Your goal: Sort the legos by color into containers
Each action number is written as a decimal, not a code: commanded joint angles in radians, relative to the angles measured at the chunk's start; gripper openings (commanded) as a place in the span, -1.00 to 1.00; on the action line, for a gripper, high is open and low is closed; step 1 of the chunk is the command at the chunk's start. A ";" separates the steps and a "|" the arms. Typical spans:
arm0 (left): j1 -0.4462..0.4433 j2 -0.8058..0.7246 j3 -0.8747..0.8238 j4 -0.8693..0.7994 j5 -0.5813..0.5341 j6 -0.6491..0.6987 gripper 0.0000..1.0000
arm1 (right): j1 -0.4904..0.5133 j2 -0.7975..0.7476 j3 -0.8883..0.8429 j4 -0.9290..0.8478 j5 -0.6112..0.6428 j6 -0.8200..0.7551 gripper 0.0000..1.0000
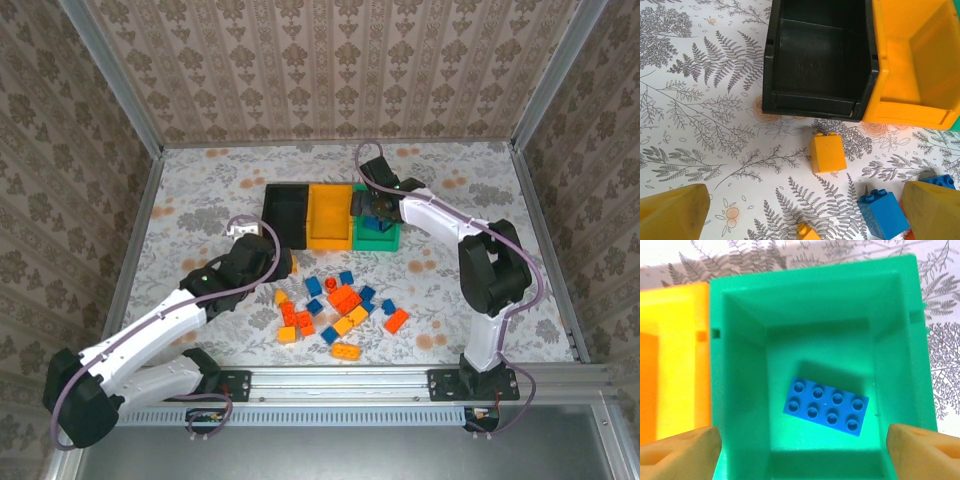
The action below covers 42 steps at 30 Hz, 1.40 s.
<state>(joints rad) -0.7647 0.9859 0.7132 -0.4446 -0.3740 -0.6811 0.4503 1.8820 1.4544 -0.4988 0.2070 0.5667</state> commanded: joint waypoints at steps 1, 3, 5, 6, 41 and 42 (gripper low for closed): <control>0.010 -0.022 -0.014 -0.030 0.004 -0.008 0.99 | 0.009 -0.040 0.006 -0.032 0.008 -0.010 0.76; 0.015 -0.014 -0.010 -0.022 0.020 0.014 0.99 | 0.014 -0.089 -0.034 -0.030 0.003 -0.003 0.76; 0.017 0.014 0.001 -0.010 0.035 0.046 0.95 | 0.021 -0.146 -0.095 -0.007 -0.015 0.004 0.76; 0.016 0.045 0.015 -0.012 0.048 0.066 0.91 | 0.024 -0.180 -0.133 0.007 -0.022 0.008 0.76; 0.026 0.656 0.054 0.307 0.004 0.099 -0.26 | 0.028 -0.534 -0.413 0.081 0.007 0.027 0.79; 0.023 0.635 0.052 0.298 0.011 0.094 -0.30 | 0.028 -0.534 -0.413 0.082 0.008 0.026 0.79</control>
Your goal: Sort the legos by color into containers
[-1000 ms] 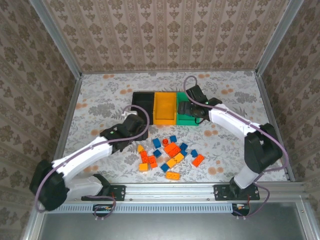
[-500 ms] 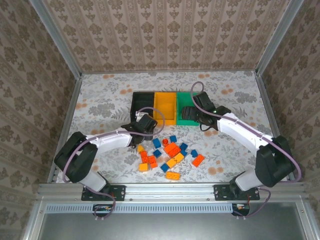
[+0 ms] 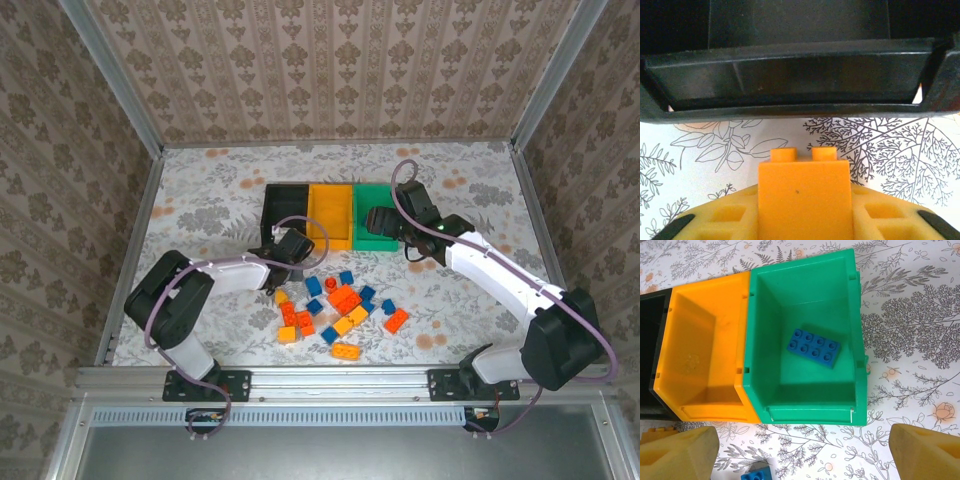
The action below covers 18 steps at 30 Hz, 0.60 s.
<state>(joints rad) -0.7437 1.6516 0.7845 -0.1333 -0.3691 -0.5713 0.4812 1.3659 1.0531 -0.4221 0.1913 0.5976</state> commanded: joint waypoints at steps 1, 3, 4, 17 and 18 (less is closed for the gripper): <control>-0.001 -0.057 -0.023 -0.022 0.011 -0.019 -0.34 | -0.002 -0.016 -0.012 0.004 0.025 -0.004 0.79; -0.020 -0.139 -0.027 -0.056 0.011 -0.025 -0.38 | -0.004 -0.011 -0.016 0.003 0.024 -0.004 0.79; -0.027 -0.178 -0.025 -0.076 0.009 -0.024 -0.39 | -0.005 -0.008 -0.018 0.004 0.022 -0.001 0.79; 0.185 -0.124 0.346 -0.250 0.170 0.055 -0.43 | -0.010 -0.005 -0.068 0.022 0.010 0.035 0.79; 0.201 -0.085 0.378 -0.252 0.185 0.057 -0.44 | -0.011 -0.006 -0.071 0.020 0.010 0.034 0.79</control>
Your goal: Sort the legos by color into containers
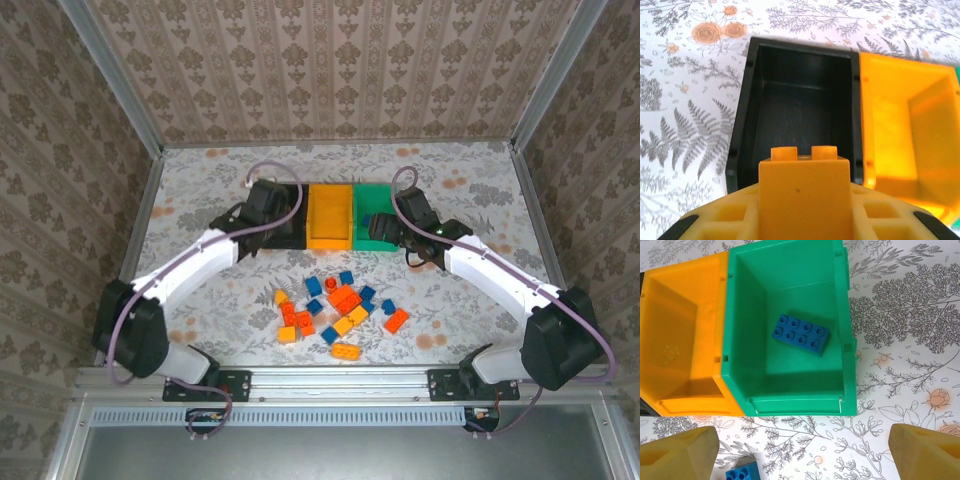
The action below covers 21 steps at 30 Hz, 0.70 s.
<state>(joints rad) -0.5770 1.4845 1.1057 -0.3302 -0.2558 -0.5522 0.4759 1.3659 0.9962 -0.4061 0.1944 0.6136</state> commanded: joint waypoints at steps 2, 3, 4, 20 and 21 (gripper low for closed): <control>0.058 0.145 0.111 -0.056 0.082 0.040 -0.44 | -0.008 -0.013 -0.019 0.000 0.005 0.022 0.79; 0.068 0.174 0.134 -0.060 0.082 0.042 -0.44 | -0.008 -0.015 -0.021 0.001 0.004 0.022 0.79; 0.074 0.195 0.154 -0.062 0.085 0.044 -0.41 | -0.008 -0.018 -0.022 0.000 0.000 0.023 0.79; -0.049 0.082 0.109 -0.139 0.228 0.098 0.59 | -0.014 -0.055 -0.055 -0.011 -0.031 0.028 0.80; -0.079 0.074 0.089 -0.159 0.253 0.115 0.59 | -0.014 -0.056 -0.063 -0.008 -0.032 0.026 0.80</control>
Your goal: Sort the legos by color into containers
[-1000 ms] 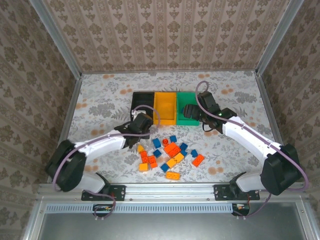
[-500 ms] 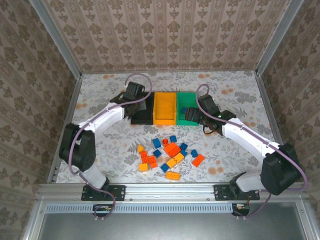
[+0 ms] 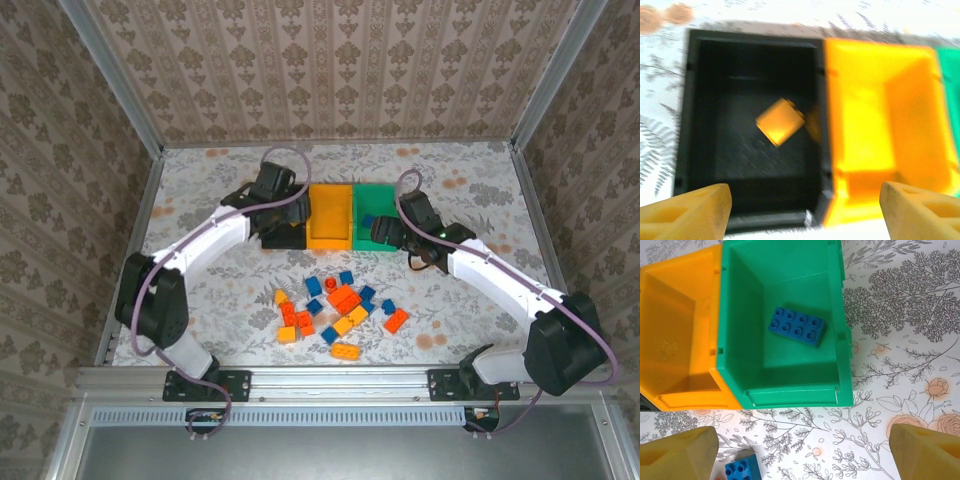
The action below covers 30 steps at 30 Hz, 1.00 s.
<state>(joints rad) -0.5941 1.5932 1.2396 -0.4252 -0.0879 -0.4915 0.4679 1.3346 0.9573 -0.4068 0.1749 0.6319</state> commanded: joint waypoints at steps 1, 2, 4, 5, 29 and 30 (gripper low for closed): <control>-0.091 -0.037 -0.064 -0.084 0.104 0.063 0.59 | -0.008 -0.027 -0.028 -0.008 -0.012 0.006 0.80; -0.113 -0.035 -0.082 -0.093 0.132 0.076 0.59 | -0.009 -0.028 -0.032 -0.008 -0.013 0.006 0.80; -0.171 -0.025 -0.118 -0.099 0.187 0.085 0.59 | -0.011 -0.031 -0.038 -0.004 -0.014 0.005 0.80; -0.197 -0.017 -0.123 -0.103 0.197 0.088 0.56 | -0.013 -0.032 -0.041 -0.004 -0.014 0.005 0.80; -0.371 0.161 -0.096 -0.133 0.048 0.094 0.07 | -0.050 -0.101 -0.080 -0.015 -0.024 0.002 0.81; -0.372 0.166 -0.094 -0.134 0.045 0.094 0.06 | -0.052 -0.104 -0.079 -0.017 -0.025 0.000 0.81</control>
<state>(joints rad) -0.9600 1.7290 1.1217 -0.5419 -0.0261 -0.4095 0.4240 1.2572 0.8936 -0.4076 0.1635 0.6315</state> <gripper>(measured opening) 0.535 0.904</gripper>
